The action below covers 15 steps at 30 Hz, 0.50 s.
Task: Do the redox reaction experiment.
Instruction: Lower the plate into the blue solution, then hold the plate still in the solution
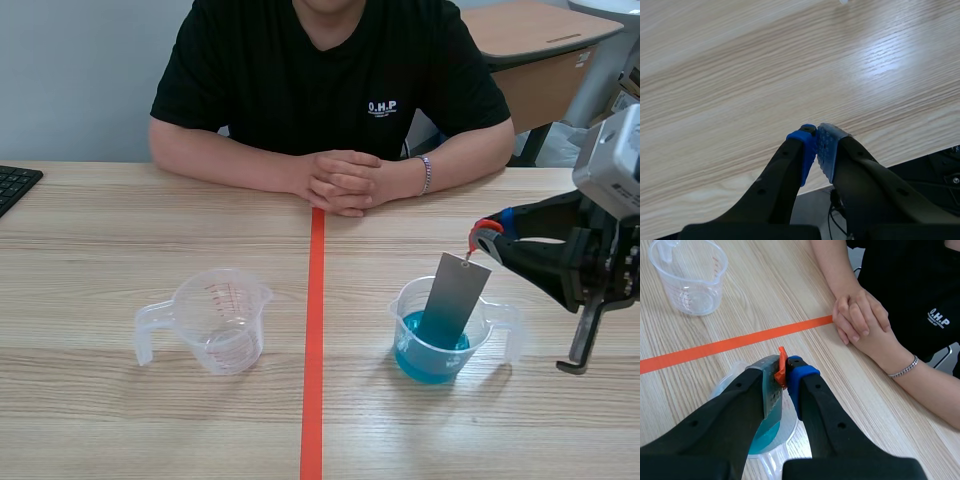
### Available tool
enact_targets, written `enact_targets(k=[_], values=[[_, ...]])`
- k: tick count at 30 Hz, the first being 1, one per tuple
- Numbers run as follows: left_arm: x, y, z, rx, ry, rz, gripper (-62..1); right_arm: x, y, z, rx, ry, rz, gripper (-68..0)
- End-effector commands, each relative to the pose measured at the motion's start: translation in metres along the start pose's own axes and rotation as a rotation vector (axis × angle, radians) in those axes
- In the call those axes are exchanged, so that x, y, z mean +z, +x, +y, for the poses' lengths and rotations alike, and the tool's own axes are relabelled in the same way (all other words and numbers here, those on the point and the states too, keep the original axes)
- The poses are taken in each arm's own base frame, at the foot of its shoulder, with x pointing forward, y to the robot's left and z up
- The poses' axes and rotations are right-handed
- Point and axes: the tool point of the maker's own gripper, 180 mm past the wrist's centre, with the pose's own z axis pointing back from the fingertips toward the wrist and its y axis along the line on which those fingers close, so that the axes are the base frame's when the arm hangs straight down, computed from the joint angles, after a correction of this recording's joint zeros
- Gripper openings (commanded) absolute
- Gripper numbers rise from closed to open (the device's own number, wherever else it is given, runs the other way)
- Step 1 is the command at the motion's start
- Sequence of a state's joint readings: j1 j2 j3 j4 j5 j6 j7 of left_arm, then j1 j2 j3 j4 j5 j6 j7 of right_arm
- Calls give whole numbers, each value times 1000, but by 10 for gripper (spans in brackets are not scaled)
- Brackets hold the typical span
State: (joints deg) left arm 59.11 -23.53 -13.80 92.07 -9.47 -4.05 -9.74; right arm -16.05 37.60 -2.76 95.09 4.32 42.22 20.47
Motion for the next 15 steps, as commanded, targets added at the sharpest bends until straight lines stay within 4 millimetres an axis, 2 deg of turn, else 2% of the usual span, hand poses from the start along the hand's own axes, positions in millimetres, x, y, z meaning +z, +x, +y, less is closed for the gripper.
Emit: enact_targets(k=[1,7,15], values=[[1,1,3,2,17,3,-566,1,0,1,13,16,11,-660],[4,-13,5,20,50,74,-566,1,1,1,13,16,7,-660],[5,-15,4,20,48,82,-566,1,1,1,13,16,8,-660]])
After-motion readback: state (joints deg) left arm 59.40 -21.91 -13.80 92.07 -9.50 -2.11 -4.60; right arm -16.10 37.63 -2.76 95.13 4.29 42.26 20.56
